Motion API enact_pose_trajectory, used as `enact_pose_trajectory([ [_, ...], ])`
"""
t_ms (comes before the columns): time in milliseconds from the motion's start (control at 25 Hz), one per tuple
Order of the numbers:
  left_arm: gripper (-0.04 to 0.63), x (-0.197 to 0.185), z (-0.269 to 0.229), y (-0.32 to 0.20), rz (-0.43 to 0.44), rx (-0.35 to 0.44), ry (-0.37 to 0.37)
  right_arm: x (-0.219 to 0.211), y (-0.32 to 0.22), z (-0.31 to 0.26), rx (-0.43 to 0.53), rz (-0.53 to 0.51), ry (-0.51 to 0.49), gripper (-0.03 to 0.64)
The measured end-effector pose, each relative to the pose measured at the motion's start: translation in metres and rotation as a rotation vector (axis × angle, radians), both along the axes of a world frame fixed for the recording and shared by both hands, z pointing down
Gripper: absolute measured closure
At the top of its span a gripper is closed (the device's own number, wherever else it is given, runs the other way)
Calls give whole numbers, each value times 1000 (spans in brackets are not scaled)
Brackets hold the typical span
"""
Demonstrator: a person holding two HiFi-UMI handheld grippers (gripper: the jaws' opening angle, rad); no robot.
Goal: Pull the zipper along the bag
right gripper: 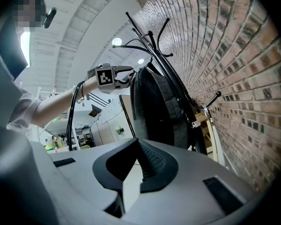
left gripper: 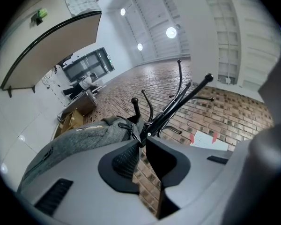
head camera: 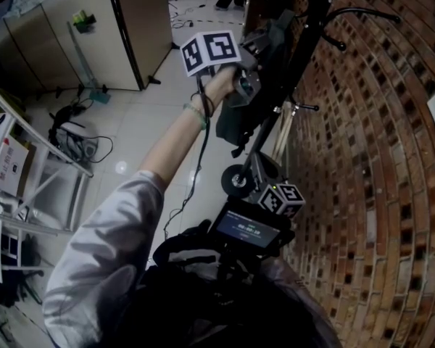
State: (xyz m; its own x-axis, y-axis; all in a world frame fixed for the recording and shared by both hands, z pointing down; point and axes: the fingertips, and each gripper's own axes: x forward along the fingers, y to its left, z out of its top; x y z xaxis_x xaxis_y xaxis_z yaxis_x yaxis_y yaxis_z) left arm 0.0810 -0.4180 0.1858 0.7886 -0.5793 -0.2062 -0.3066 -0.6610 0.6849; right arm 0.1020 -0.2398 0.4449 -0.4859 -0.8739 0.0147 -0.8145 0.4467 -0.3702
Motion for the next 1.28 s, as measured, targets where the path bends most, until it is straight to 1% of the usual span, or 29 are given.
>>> enact_pose_trajectory([
  [120, 541, -7, 12, 8, -10, 9, -24, -1, 1, 1, -10, -1, 6, 612],
  [200, 541, -13, 24, 15, -20, 21, -54, -3, 2, 2, -10, -6, 8, 612],
  [280, 541, -21, 37, 24, -44, 51, -105, -5, 3, 3, -12, -16, 11, 612],
  [440, 541, -37, 65, 45, -106, 142, -244, -13, 4, 6, -16, -38, 11, 612],
  [520, 541, -46, 81, 55, -127, 169, -282, -17, 5, 8, -16, -49, 15, 612],
  [600, 542, -56, 100, 63, -127, 162, -288, -20, 5, 8, -16, -60, 21, 612],
  [680, 543, -67, 124, 69, -126, 149, -309, -24, 6, 7, -17, -68, 23, 612],
  [800, 543, -85, 167, 77, -140, 127, -369, -28, 7, 6, -18, -76, 24, 612],
  [920, 563, -99, 199, 88, -182, 132, -439, -31, 7, 9, -20, -84, 27, 612],
  [1000, 563, -103, 212, 99, -188, 130, -452, -34, 8, 8, -23, -86, 28, 612],
  [1120, 563, -106, 224, 112, -180, 114, -436, -36, 7, 2, -13, -88, 28, 612],
  [1280, 563, -114, 239, 131, -188, 151, -494, -33, 10, -5, -4, -77, 25, 612],
])
